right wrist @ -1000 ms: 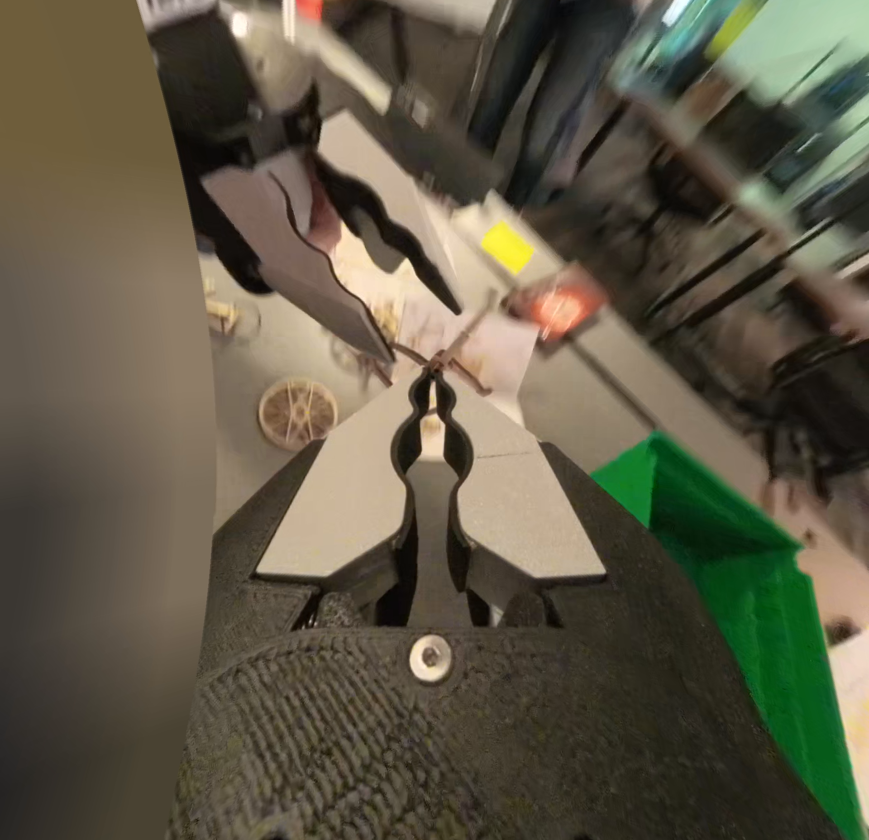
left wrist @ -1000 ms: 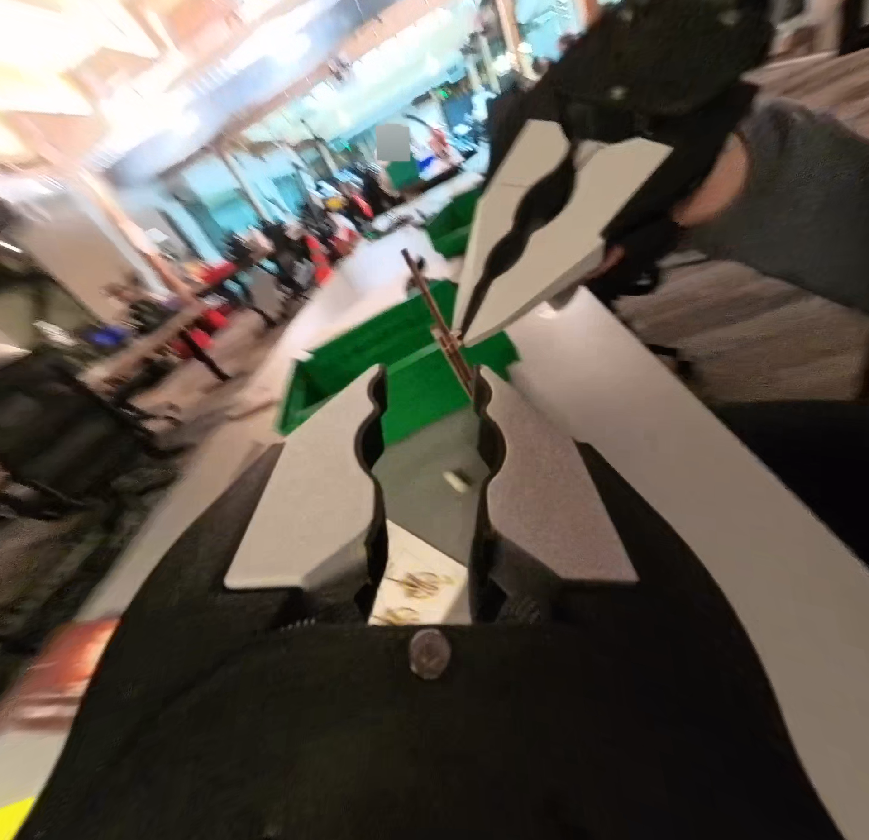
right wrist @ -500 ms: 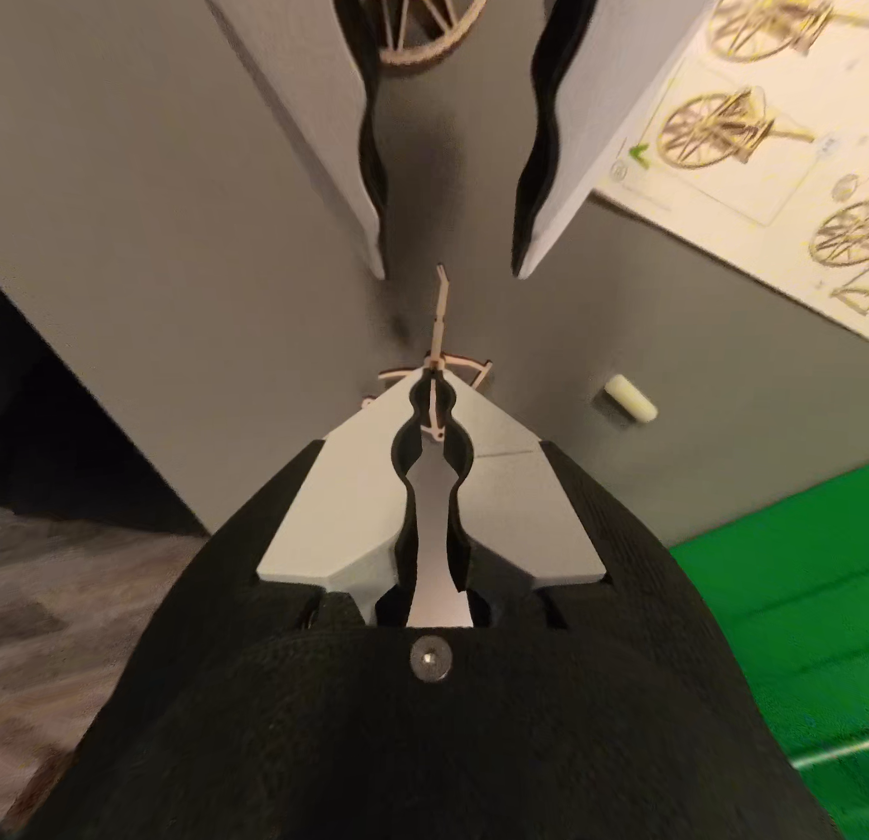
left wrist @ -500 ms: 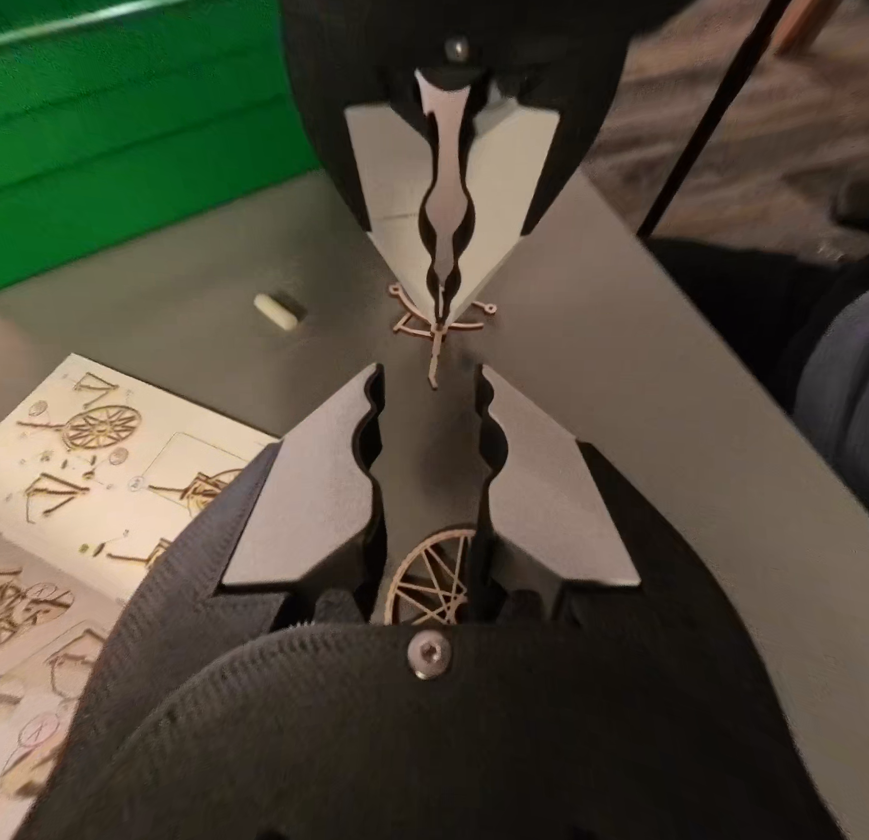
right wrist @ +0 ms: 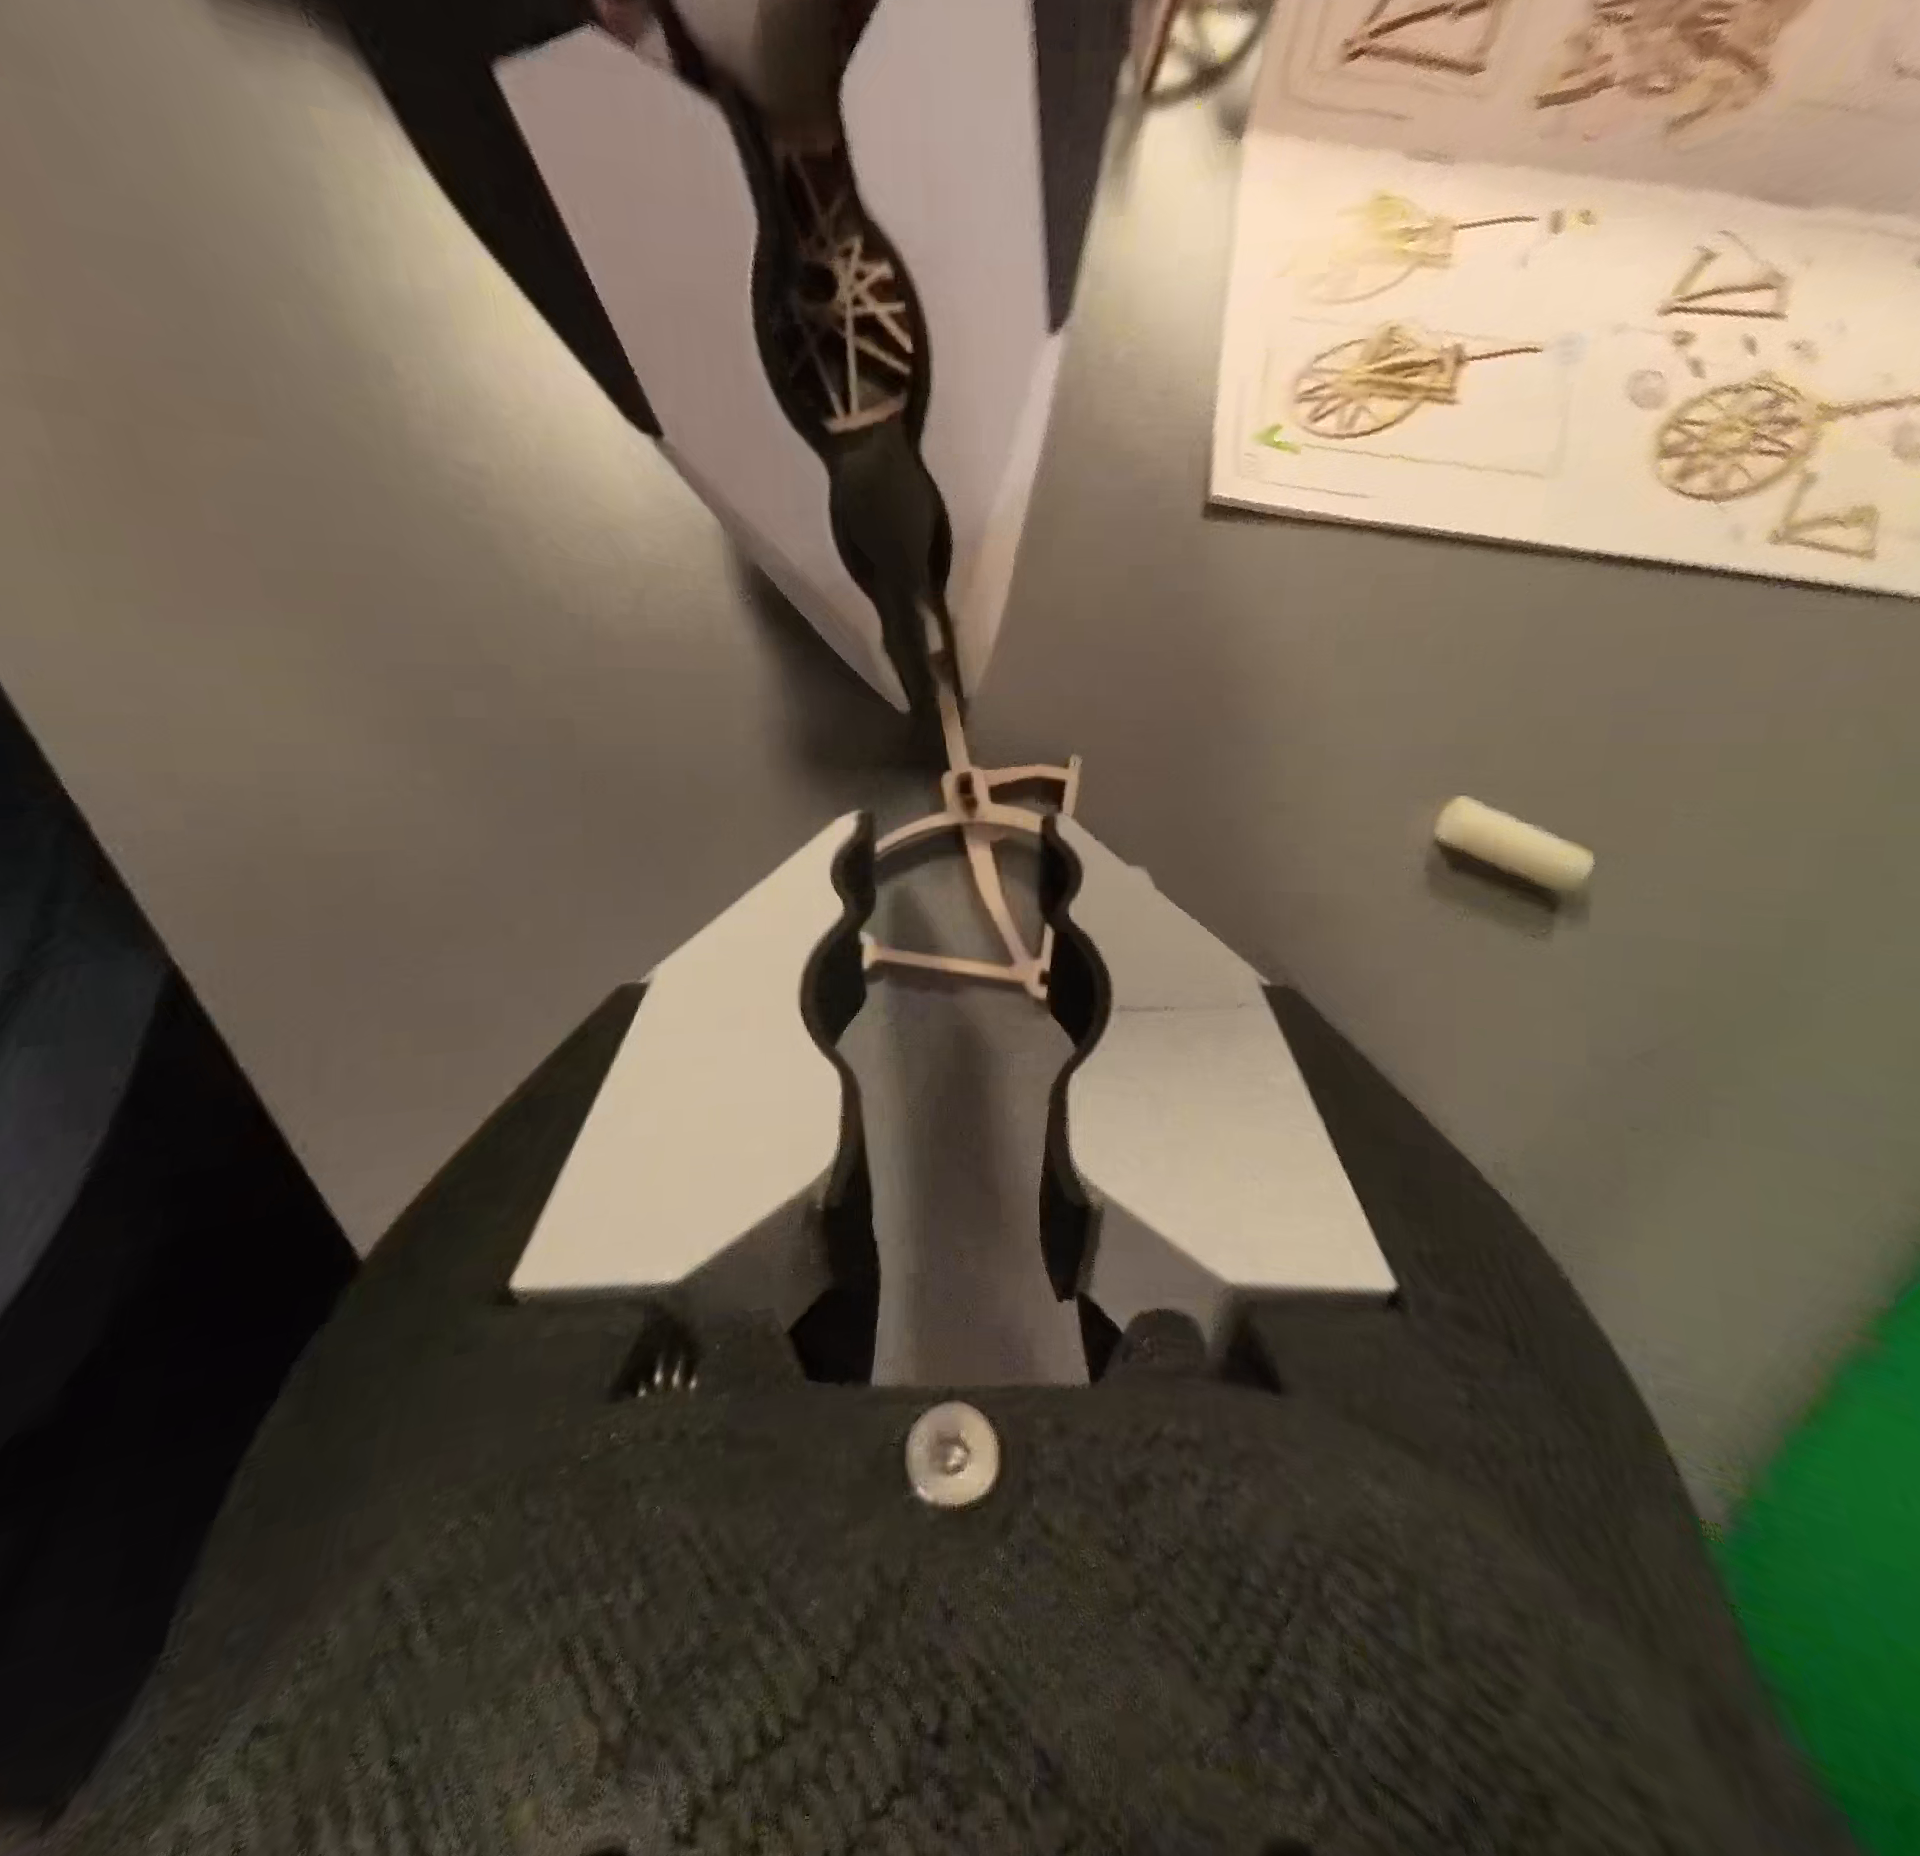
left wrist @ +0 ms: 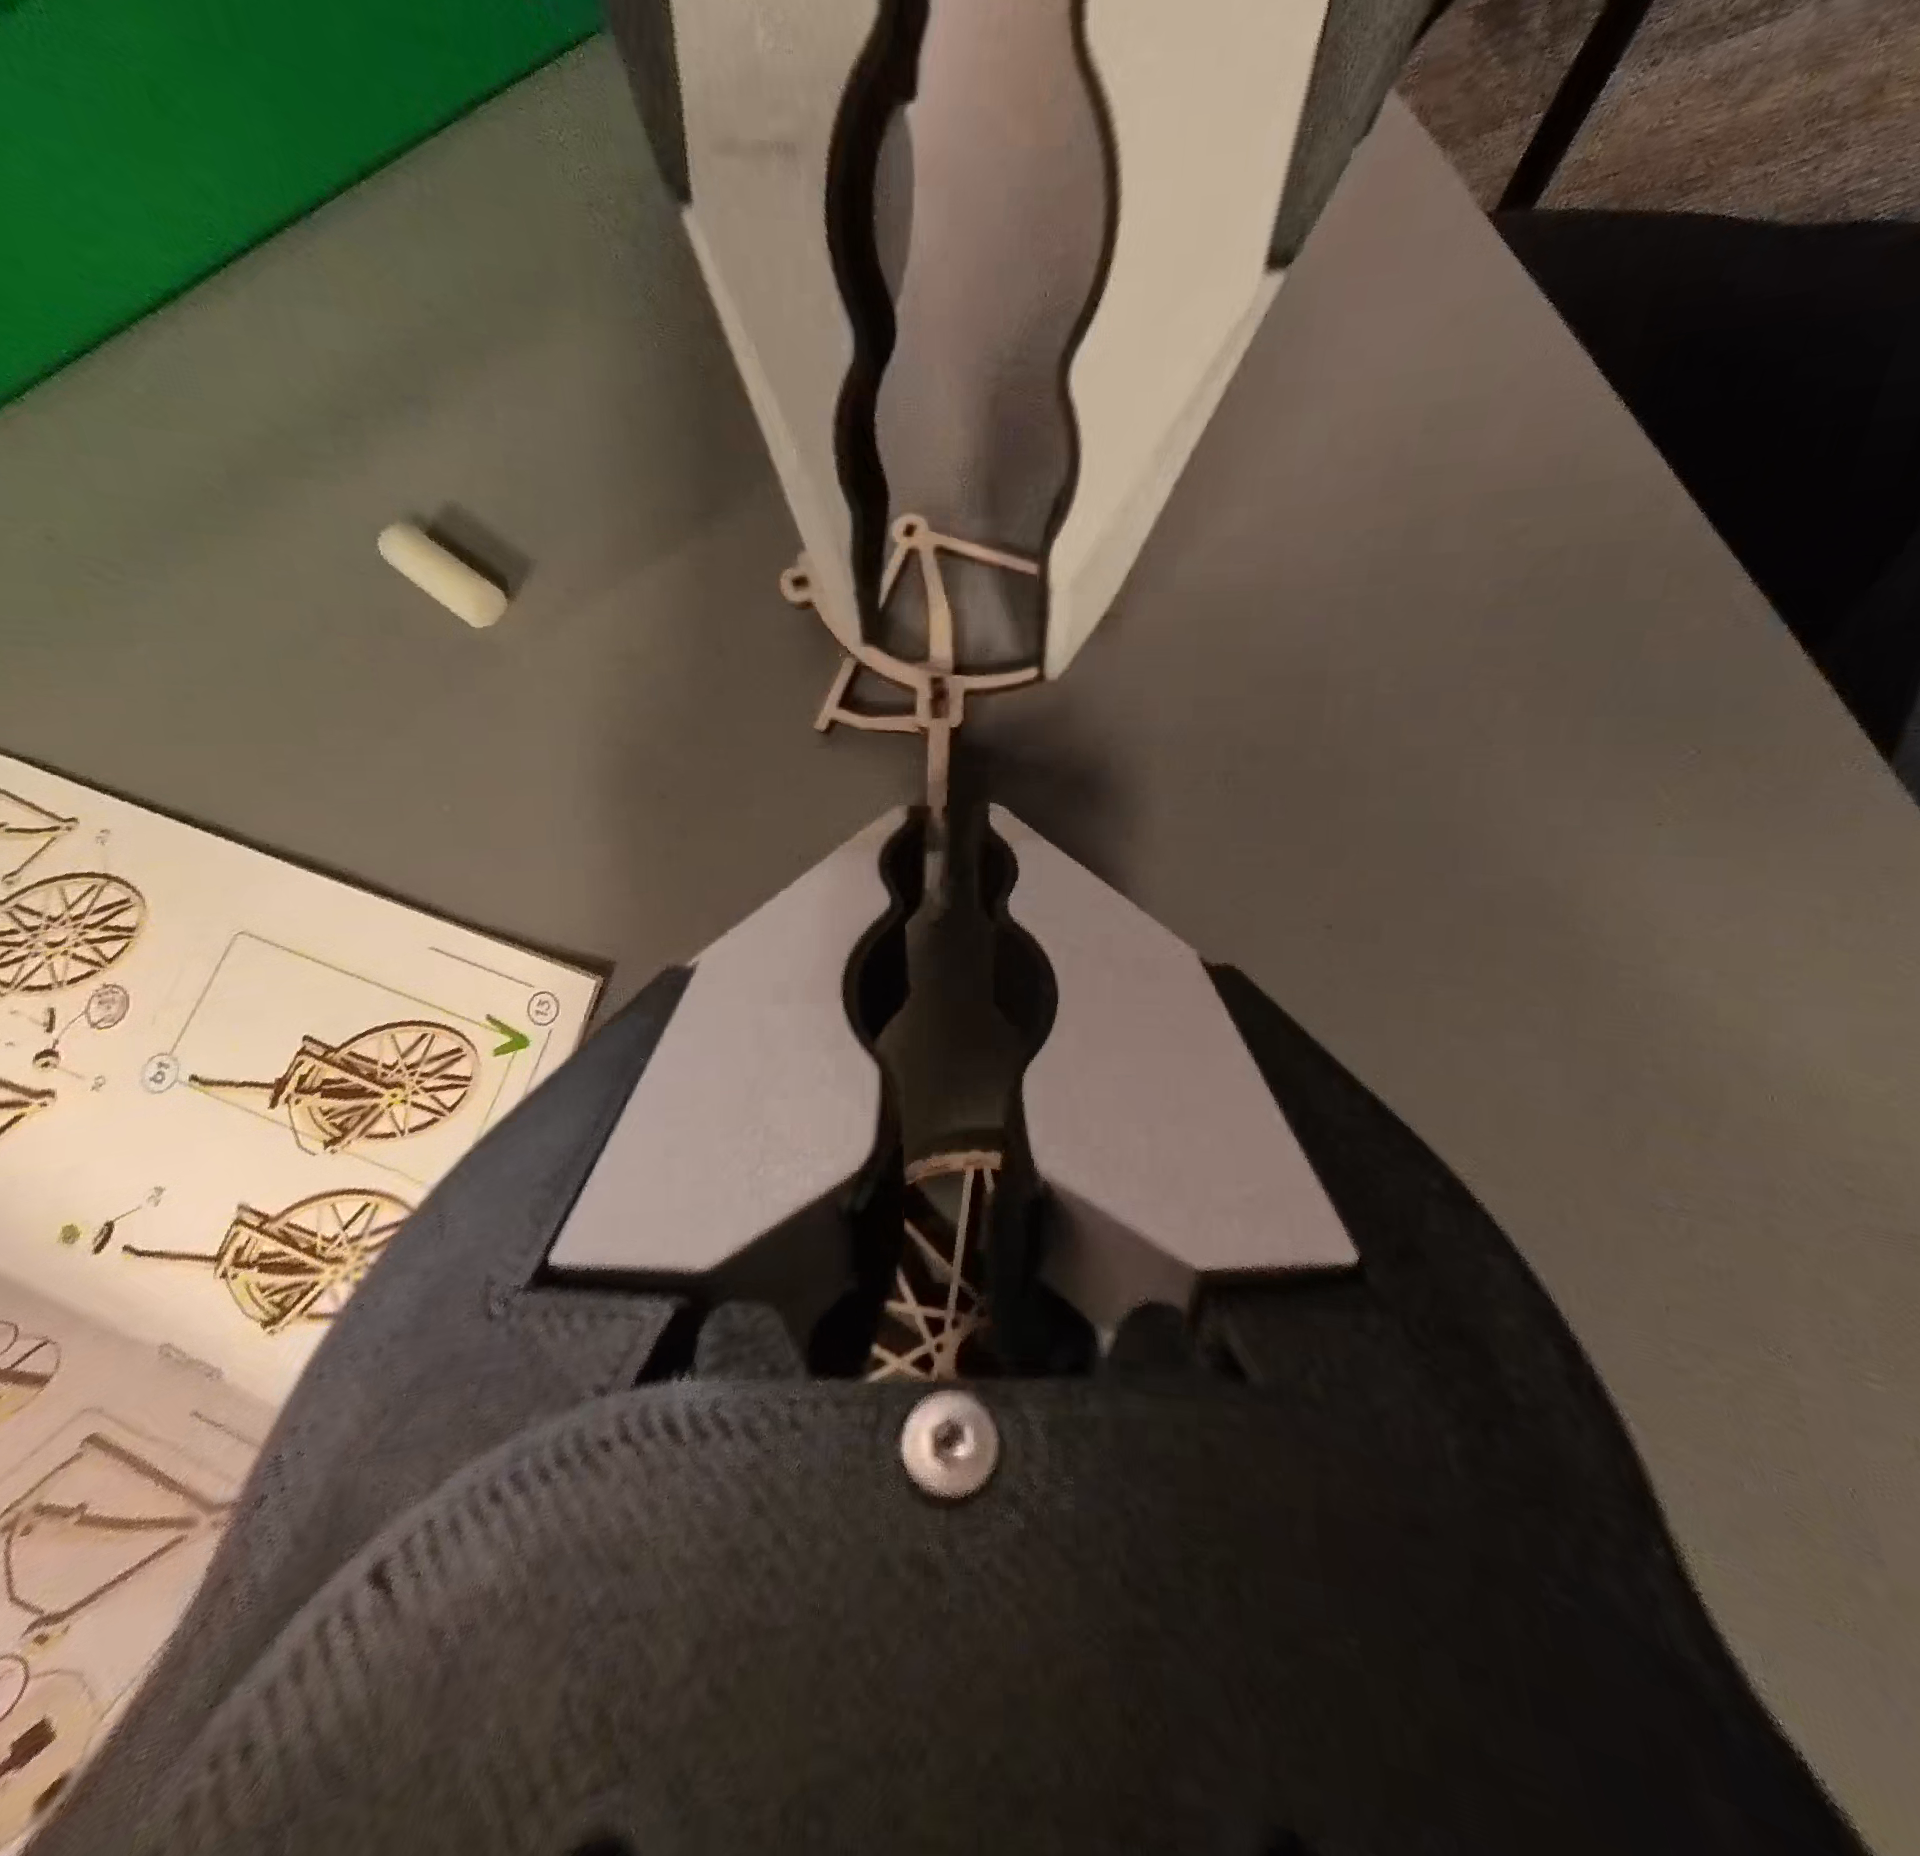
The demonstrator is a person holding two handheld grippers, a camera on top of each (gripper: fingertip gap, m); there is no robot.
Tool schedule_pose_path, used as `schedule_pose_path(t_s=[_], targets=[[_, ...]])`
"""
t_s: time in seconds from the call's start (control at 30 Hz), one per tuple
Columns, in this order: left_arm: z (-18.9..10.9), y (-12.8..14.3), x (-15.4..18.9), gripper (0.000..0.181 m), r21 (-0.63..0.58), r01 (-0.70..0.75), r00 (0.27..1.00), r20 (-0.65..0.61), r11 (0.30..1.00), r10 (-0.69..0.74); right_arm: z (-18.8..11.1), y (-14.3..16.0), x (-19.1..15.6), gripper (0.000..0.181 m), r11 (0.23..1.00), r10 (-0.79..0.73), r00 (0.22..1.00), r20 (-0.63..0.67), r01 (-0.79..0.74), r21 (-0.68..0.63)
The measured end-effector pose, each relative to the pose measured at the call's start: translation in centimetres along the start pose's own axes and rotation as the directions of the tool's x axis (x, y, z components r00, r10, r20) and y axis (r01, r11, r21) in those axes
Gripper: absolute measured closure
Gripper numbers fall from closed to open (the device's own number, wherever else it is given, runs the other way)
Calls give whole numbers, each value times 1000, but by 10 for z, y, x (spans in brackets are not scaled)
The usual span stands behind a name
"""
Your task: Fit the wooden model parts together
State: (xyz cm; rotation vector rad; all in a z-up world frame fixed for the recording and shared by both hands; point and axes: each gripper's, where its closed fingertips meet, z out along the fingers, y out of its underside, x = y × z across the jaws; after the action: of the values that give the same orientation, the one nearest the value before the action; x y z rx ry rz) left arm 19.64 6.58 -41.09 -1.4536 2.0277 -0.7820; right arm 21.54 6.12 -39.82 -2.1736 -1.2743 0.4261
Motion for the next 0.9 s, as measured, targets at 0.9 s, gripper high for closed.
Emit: schedule_pose_path(t_s=[0.9], targets=[[-38,-26,-5,179,181,383,886,-350,906,-305,-38,-36,20,130,806,-489,546,-681,581,-113]])
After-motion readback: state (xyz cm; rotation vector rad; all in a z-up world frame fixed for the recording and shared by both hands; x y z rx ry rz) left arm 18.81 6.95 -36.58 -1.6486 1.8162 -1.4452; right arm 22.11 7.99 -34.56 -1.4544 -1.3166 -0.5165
